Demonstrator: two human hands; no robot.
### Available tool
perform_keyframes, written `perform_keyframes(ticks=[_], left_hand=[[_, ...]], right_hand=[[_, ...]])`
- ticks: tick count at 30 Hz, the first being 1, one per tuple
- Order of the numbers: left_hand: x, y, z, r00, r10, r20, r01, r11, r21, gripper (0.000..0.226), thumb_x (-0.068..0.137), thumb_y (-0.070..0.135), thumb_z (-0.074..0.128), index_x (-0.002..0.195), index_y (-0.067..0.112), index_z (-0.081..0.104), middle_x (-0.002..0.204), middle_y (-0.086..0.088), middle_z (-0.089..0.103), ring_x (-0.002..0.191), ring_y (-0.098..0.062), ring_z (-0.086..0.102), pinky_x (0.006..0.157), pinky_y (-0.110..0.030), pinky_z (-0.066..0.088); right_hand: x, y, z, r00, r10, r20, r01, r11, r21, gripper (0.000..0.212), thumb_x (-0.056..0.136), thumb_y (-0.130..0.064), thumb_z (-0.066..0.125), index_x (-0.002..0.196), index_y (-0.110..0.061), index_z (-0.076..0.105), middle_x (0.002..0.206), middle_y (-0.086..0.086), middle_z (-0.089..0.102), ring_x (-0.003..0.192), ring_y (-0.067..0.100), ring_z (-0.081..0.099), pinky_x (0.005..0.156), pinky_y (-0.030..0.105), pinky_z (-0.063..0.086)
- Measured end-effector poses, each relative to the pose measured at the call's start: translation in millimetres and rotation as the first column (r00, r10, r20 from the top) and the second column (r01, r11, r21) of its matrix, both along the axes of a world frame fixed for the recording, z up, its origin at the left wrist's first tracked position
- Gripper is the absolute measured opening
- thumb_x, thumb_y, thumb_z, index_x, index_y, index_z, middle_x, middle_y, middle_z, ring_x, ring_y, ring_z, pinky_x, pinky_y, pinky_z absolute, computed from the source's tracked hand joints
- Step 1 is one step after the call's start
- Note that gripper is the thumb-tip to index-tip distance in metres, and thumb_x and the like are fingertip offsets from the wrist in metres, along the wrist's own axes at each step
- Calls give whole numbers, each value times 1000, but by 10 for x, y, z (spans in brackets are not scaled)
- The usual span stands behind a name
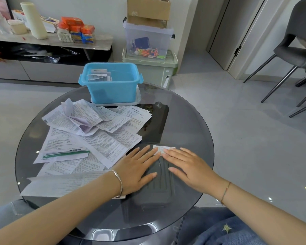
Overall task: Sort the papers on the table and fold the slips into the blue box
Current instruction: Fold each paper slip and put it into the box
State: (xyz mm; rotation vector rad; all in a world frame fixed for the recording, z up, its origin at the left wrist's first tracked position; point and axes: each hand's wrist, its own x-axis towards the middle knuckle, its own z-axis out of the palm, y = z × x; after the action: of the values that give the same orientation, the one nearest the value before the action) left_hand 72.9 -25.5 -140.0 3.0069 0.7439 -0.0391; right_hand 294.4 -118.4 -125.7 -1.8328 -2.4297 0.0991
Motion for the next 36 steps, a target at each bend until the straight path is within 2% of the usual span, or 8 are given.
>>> perform_keyframes(ticks=[10, 15, 19, 22, 25, 28, 31, 36], left_hand=[[1, 8, -7, 999, -22, 47, 24, 998, -55, 87, 84, 66, -15, 153, 20, 14, 159, 2, 8, 147, -18, 6, 113, -33, -7], [22, 33, 17, 998, -15, 62, 19, 997, -69, 85, 85, 71, -3, 151, 25, 22, 157, 1, 22, 146, -21, 17, 115, -36, 6], [79, 6, 114, 999, -6, 54, 11, 996, -90, 93, 75, 78, -6, 151, 32, 21, 157, 3, 23, 147, -20, 15, 118, -37, 12], [99, 8, 186, 999, -15, -39, 10, 992, -124, 92, 77, 78, -6, 152, 29, 14, 160, 5, 12, 148, -15, 5, 118, -31, 6], [82, -22, 268, 991, -44, -130, 31, 995, -98, 82, 89, 67, 7, 153, 16, 9, 161, 0, 5, 148, -17, 3, 118, -30, 2], [92, -72, 379, 972, -46, -229, 42, 999, -25, 77, 95, 59, 10, 151, 6, 13, 160, -8, 12, 147, -23, 10, 119, -33, 3], [73, -29, 452, 962, -36, -271, 40, 999, 9, 77, 97, 59, 11, 150, 3, 19, 157, -11, 19, 146, -25, 12, 119, -35, 3], [-106, 615, 758, 967, 185, 174, -145, 964, -223, 53, 100, 50, 30, 145, 23, 36, 150, 2, 38, 137, -17, 34, 113, -31, 25]], right_hand=[[243, -135, 14, 999, -46, 7, 46, 998, 36, 58, 100, -48, 10, 139, -27, 48, 144, -14, 42, 136, 0, 33, 115, 25, 7], [218, -118, 26, 999, -50, -8, 50, 997, 59, 67, 98, -55, 6, 137, -25, 51, 145, -11, 43, 138, 3, 31, 115, 24, 7], [91, 62, 100, 997, -63, -54, 66, 996, 64, 48, 98, -47, 34, 136, -22, 51, 143, -7, 48, 133, 11, 42, 112, 25, 26], [61, 185, 133, 1000, 11, -7, -10, 989, 147, 28, 93, -29, 54, 115, -16, 66, 125, -1, 64, 106, 17, 65, 81, 32, 54], [71, 213, 123, 991, 79, 110, -104, 965, 241, 13, 79, -17, 61, 88, -15, 71, 100, -2, 74, 74, 15, 71, 47, 24, 52], [98, 238, 80, 986, 65, 154, -101, 965, 241, 29, 60, -6, 77, 86, -17, 72, 91, -4, 74, 66, 14, 69, 40, 23, 49], [93, 315, 148, 996, 6, 88, -20, 986, 166, 22, 80, -11, 61, 96, -20, 73, 88, -5, 74, 72, 19, 69, 52, 28, 52], [10, 669, 540, 946, -195, -259, 224, 971, 86, 19, 96, -26, 54, 104, -29, 70, 93, -14, 72, 83, 9, 65, 73, 27, 50]])
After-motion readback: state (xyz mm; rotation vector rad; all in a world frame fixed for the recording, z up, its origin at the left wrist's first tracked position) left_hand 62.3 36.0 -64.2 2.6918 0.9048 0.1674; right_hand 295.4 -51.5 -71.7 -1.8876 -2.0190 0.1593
